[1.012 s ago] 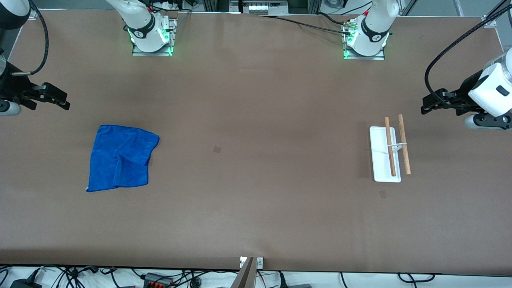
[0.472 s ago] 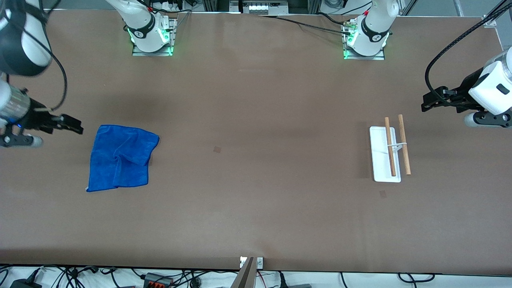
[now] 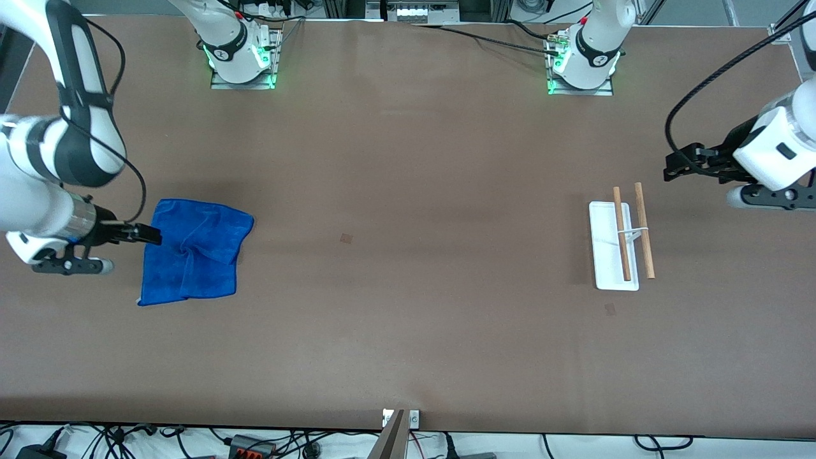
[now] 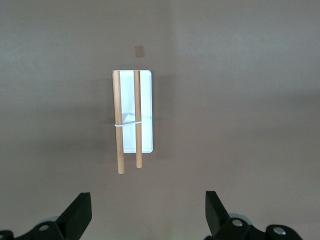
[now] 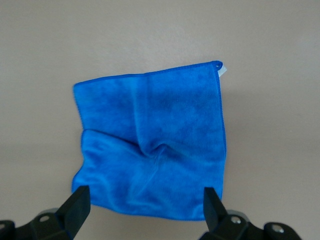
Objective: Pass towel and hang on rack
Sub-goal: 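Lower the right gripper onto the blue towel and grasp it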
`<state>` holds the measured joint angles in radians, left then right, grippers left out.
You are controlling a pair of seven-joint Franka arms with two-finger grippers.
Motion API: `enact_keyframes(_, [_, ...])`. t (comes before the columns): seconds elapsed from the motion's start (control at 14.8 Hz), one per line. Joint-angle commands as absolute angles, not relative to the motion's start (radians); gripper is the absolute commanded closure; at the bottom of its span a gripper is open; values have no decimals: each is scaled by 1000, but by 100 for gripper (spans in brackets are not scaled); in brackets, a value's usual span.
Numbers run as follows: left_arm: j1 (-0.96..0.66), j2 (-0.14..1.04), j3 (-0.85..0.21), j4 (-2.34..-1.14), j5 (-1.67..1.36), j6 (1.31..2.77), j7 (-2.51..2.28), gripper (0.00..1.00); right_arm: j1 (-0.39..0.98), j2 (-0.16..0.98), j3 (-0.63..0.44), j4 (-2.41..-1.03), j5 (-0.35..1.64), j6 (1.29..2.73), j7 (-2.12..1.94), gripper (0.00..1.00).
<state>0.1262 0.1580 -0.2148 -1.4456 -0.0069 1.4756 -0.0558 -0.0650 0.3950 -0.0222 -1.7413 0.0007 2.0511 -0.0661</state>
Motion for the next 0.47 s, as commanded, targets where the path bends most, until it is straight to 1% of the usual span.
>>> enact_keyframes(0.0, [109, 163, -218, -1436, 23, 1463, -61, 0, -80, 475, -15, -1718, 0, 2121, -84, 0])
enact_keyframes(0.4, [110, 164, -216, -1439, 23, 1456, -60, 0, -81, 569, -12, -1718, 11, 2169, -84, 0])
